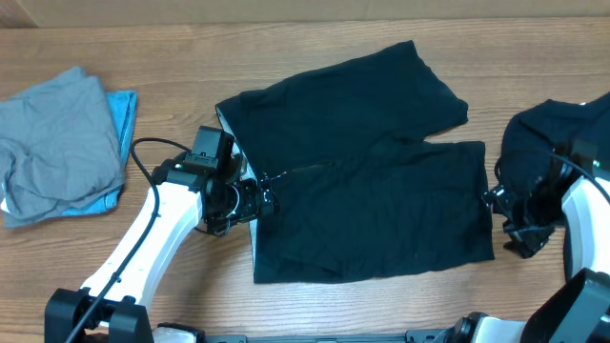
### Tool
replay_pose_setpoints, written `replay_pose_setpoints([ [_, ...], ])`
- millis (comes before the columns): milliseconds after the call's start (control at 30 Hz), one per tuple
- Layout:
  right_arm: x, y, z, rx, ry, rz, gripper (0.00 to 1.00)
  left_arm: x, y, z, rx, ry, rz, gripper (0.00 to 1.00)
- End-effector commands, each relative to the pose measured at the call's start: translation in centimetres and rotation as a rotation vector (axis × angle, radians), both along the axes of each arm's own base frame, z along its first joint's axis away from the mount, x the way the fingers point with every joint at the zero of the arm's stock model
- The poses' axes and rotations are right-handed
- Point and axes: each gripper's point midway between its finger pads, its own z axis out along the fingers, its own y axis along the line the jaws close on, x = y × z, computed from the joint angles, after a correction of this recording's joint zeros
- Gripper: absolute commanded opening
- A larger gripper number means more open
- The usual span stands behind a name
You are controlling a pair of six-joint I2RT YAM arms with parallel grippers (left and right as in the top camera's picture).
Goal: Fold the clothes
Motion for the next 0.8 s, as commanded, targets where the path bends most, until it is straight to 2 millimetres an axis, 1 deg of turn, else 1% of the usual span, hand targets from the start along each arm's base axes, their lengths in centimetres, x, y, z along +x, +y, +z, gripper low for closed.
replay_pose_setpoints([
  [0,-1.5,0.2,-2.0,0.018,0.04,-0.113,0.86,0.5,0.1,0.5,0.003,-0.016,0.018,1.0],
  [100,-2.2,0.4,-3.2,0.017,0.05,-0.115,0.83,0.5,0.1,0.5,0.003,-0.016,0.018,1.0],
  [267,-3.3,0.8,-5.1,0.012,0.065,-0.115,0.82,0.5,0.1,0.5,0.003,-0.016,0.018,1.0],
  [400,-3.9,0.2,-6.3,-0.038,0.07,-0.114,0.82,0.5,0.2,0.5,0.004,-0.016,0.018,1.0],
  [467,-3.9,0.0,-6.5,-0.047,0.07,-0.113,0.78,0.5,0.2,0.5,0.004,-0.016,0.018,1.0],
  [533,-4.0,0.0,-6.5,-0.05,0.072,-0.112,0.66,0.5,0.2,0.5,0.004,-0.016,0.018,1.0],
  [600,-4.1,-0.1,-6.5,-0.054,0.075,-0.111,0.59,0.5,0.2,0.5,0.004,-0.016,0.018,1.0],
  [667,-4.2,0.0,-6.5,-0.051,0.081,-0.111,0.57,0.5,0.2,0.5,0.004,-0.016,0.018,1.0],
  [767,-4.6,-0.3,-6.5,-0.072,0.098,-0.105,0.57,0.5,0.2,0.5,0.004,-0.016,0.018,1.0],
])
